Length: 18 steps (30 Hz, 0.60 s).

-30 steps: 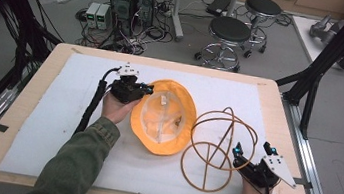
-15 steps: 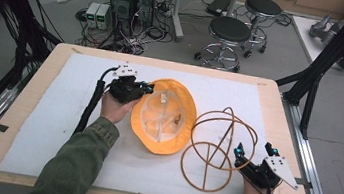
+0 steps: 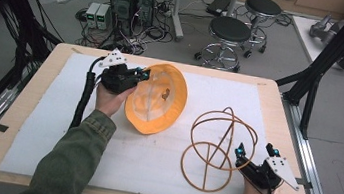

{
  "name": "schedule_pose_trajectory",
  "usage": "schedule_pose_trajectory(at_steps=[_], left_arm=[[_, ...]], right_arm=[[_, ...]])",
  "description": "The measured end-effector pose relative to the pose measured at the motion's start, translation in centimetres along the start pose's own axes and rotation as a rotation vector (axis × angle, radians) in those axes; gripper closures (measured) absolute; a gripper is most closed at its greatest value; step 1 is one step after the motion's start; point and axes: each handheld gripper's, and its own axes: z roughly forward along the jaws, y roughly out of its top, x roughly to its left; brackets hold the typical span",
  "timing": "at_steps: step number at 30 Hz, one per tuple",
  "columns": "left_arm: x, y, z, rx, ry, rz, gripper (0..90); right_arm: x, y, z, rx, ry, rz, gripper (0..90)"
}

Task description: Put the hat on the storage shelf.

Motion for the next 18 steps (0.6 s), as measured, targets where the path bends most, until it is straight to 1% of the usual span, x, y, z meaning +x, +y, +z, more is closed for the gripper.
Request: schedule_pose_trajectory(at_steps=[1, 4, 6, 9, 13, 14, 18], left_arm=[[-0.1, 0.3, 0.0, -0.003, -0.005, 0.003, 86.3], [-0.4, 1.3, 0.0, -0.007, -0.020, 0.032, 86.3], [-0.6, 1.8, 0.1, -0.021, -0.020, 0.043, 86.3], [-0.9, 2.6, 0.2, -0.034, -0.021, 0.051, 86.3], [-1.2, 3.6, 0.5, -0.045, -0.024, 0.064, 86.3], [-1.2, 3.9, 0.6, -0.048, -0.022, 0.069, 86.3], [-1.7, 5.2, 0.7, -0.072, -0.029, 0.088, 86.3]], right_arm=[[0.0, 0.0, 0.0, 0.000, 0.000, 0.000, 6.4], [-0.1, 0.0, 0.0, 0.001, 0.000, 0.009, 6.4], [0.0, 0.0, 0.0, 0.000, -0.001, 0.008, 6.4], [0.0, 0.0, 0.0, 0.000, 0.001, 0.012, 6.4], [0.1, 0.0, -0.1, -0.004, -0.002, 0.000, 6.4], [0.1, 0.0, -0.1, 0.002, -0.003, -0.001, 6.5], [0.1, 0.0, -0.1, -0.001, -0.003, -0.003, 6.4]])
